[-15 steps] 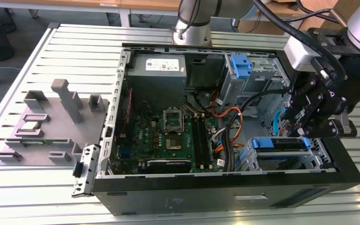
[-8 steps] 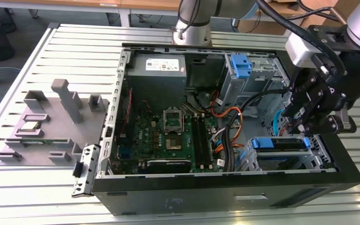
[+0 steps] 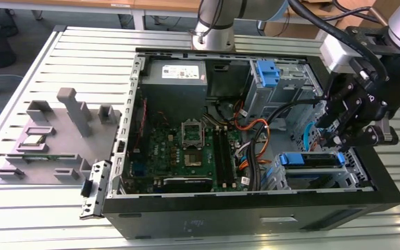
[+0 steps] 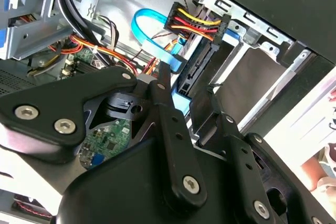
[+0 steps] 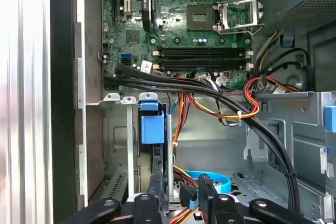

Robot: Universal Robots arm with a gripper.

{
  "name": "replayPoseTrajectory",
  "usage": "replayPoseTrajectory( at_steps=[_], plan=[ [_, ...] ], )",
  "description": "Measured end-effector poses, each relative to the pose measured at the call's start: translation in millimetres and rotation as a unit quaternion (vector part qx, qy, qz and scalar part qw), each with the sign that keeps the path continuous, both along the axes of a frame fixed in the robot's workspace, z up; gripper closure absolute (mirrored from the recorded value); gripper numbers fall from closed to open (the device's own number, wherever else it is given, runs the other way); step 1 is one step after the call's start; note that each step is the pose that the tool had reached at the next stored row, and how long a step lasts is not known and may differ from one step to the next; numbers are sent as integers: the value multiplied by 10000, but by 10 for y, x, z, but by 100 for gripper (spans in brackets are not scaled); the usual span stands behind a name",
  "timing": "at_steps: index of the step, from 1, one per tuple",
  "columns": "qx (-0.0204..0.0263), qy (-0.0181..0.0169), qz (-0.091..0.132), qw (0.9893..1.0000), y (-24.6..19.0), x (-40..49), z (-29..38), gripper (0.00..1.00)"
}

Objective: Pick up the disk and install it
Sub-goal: 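Insert the first disk wire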

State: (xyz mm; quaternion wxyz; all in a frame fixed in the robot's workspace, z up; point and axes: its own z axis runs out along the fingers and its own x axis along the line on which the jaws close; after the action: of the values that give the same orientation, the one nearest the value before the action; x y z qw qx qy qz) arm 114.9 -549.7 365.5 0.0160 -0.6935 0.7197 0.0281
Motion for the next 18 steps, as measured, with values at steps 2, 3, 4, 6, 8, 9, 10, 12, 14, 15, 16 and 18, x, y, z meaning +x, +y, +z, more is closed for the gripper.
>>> replayPoseTrajectory(
  at_steps=[2, 3, 4, 6, 8, 9, 10, 12, 14, 15, 16, 18],
  plan=[
    [8, 0, 0, 10000, 4, 0, -1, 58],
    [11, 0, 0, 10000, 10, 0, 0, 58],
    [15, 0, 0, 10000, 16, 1, 0, 58],
    [23, 0, 1, 10000, 32, 1, -1, 58],
    [28, 0, 0, 10000, 56, 2, -1, 58],
    [30, 0, 0, 10000, 69, 3, 0, 58],
    [32, 0, 0, 10000, 82, 4, -1, 58],
    [34, 0, 1, 10000, 102, 9, -1, 58],
    [34, 0, 1, 10000, 112, 26, -1, 58],
    [34, 0, 0, 10000, 113, 40, -1, 58],
    [33, 0, 0, 10000, 115, 57, 0, 58],
    [34, 0, 1, 10000, 117, 92, -1, 58]
  ],
)
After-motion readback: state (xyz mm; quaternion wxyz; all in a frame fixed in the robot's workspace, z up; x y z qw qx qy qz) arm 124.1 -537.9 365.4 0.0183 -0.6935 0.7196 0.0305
